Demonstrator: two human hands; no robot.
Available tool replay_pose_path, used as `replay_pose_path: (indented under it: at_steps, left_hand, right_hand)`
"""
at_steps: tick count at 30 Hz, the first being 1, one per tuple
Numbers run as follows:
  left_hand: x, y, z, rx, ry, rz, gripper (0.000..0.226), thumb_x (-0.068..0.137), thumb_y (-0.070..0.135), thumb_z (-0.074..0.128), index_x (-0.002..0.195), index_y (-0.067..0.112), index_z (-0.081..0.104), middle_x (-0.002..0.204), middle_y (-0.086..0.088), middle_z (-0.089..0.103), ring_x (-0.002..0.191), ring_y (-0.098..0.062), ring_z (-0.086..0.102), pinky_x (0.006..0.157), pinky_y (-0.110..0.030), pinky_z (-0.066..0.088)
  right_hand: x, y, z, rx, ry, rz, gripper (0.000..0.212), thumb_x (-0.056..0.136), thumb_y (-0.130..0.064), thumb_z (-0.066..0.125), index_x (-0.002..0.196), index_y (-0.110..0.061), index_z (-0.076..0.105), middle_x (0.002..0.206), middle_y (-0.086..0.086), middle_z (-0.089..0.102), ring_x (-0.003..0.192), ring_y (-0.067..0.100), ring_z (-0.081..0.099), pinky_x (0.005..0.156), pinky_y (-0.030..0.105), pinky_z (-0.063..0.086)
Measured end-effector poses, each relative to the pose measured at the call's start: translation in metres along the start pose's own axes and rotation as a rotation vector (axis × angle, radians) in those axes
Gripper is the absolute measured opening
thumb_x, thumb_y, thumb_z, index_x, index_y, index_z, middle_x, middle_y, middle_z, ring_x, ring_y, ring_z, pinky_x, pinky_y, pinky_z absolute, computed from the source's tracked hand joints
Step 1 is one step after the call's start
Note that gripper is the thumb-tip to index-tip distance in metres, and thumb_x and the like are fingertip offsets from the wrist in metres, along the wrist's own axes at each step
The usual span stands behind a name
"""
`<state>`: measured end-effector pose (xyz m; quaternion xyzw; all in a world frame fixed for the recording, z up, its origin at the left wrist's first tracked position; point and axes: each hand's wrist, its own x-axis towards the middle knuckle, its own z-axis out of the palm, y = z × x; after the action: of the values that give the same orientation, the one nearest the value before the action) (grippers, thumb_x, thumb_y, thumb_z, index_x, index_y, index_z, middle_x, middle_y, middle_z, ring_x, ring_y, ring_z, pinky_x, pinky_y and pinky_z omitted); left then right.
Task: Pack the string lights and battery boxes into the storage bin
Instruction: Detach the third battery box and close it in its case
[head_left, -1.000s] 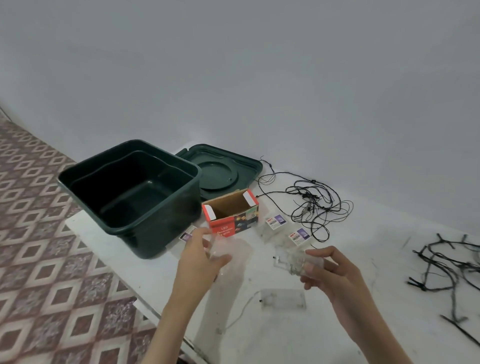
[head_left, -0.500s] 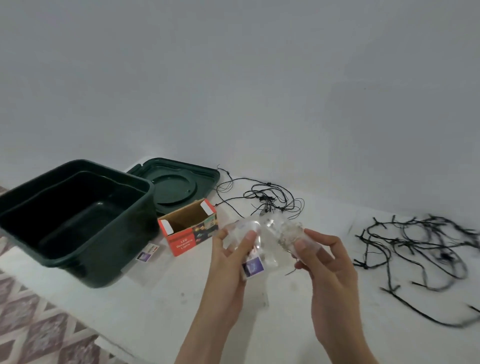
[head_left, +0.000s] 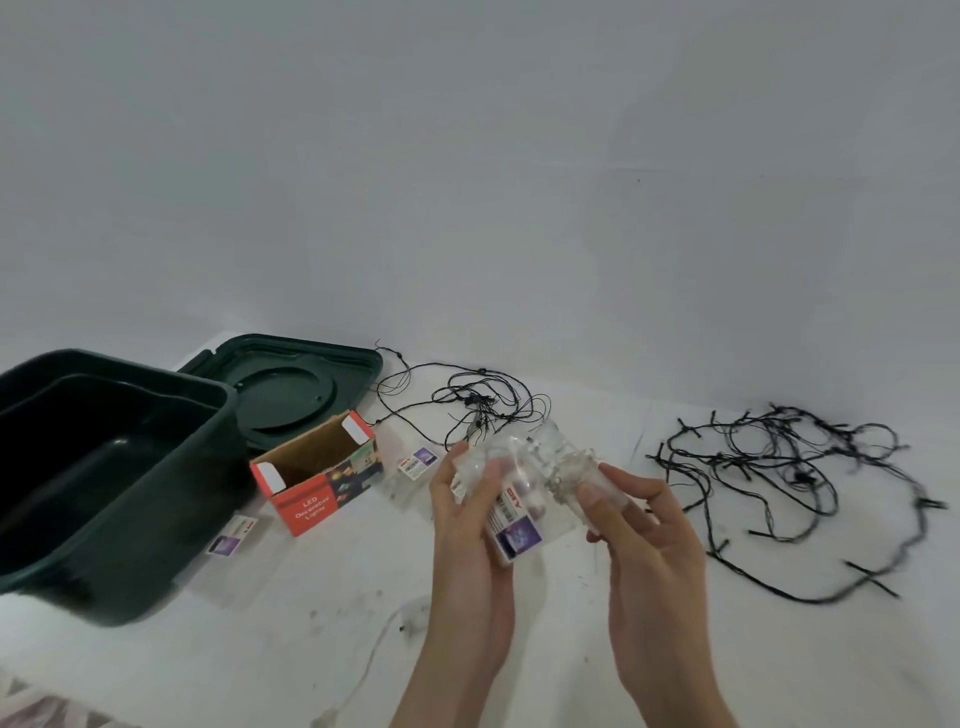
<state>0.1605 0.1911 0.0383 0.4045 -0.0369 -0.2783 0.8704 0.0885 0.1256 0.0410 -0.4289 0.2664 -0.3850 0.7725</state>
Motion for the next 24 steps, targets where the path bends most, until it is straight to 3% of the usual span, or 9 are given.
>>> replay_pose_path:
  at_steps: [5,10,13,17,20,24]
  left_hand:
    - [-0.005,-0.002,0.004,-0.026,-0.059,-0.055,0.040,0.082,0.020,0.055,0.120,0.008,0.053,0.101,-0.008,0.071,0.080,-0.016,0.070,0.062,-0.026,0.057]
    - [-0.006,-0.006,0.008,-0.073,-0.059,-0.052,0.039,0.091,0.022,0.046,0.127,0.008,0.051,0.099,-0.005,0.072,0.078,-0.017,0.069,0.062,-0.027,0.057]
    - [-0.007,-0.007,0.010,-0.076,-0.053,-0.037,0.037,0.094,0.024,0.042,0.128,0.012,0.052,0.101,-0.005,0.072,0.084,-0.018,0.070,0.064,-0.028,0.058]
    - [-0.007,-0.010,0.012,-0.077,-0.049,-0.044,0.037,0.094,0.024,0.042,0.129,0.015,0.052,0.111,-0.010,0.069,0.092,-0.022,0.069,0.068,-0.031,0.058]
    - [-0.007,-0.012,0.013,-0.070,-0.048,-0.033,0.042,0.089,0.027,0.046,0.129,0.016,0.053,0.113,-0.010,0.068,0.092,-0.021,0.069,0.070,-0.030,0.059]
    - [-0.003,-0.014,0.011,-0.019,-0.063,0.001,0.046,0.084,0.031,0.047,0.128,0.019,0.054,0.109,-0.009,0.070,0.094,-0.022,0.069,0.072,-0.030,0.059]
  right_hand:
    - [0.001,-0.001,-0.004,0.020,0.051,0.003,0.020,0.067,-0.012,0.068,0.084,-0.010,0.059,0.077,0.004,0.074,0.071,0.010,0.062,0.067,0.020,0.043]
    - [-0.002,-0.004,-0.005,0.054,0.079,-0.013,0.020,0.064,-0.016,0.069,0.081,-0.014,0.059,0.076,0.002,0.073,0.064,0.007,0.059,0.060,0.013,0.045]
    - [-0.005,-0.005,-0.005,0.093,0.091,-0.050,0.015,0.070,-0.009,0.067,0.081,-0.011,0.057,0.072,0.000,0.073,0.060,0.004,0.061,0.057,0.012,0.048]
    - [-0.004,-0.009,-0.004,0.070,0.092,-0.109,0.012,0.075,-0.002,0.063,0.082,-0.009,0.057,0.072,0.001,0.073,0.067,0.006,0.067,0.064,0.013,0.051]
    - [-0.001,-0.010,-0.006,-0.017,0.084,-0.167,0.021,0.077,0.003,0.065,0.073,-0.017,0.061,0.071,0.001,0.072,0.070,0.009,0.067,0.064,0.013,0.050]
    - [0.000,-0.007,-0.008,-0.109,0.013,-0.172,0.020,0.069,-0.011,0.071,0.060,-0.027,0.062,0.073,0.002,0.070,0.073,0.011,0.064,0.069,0.017,0.050]
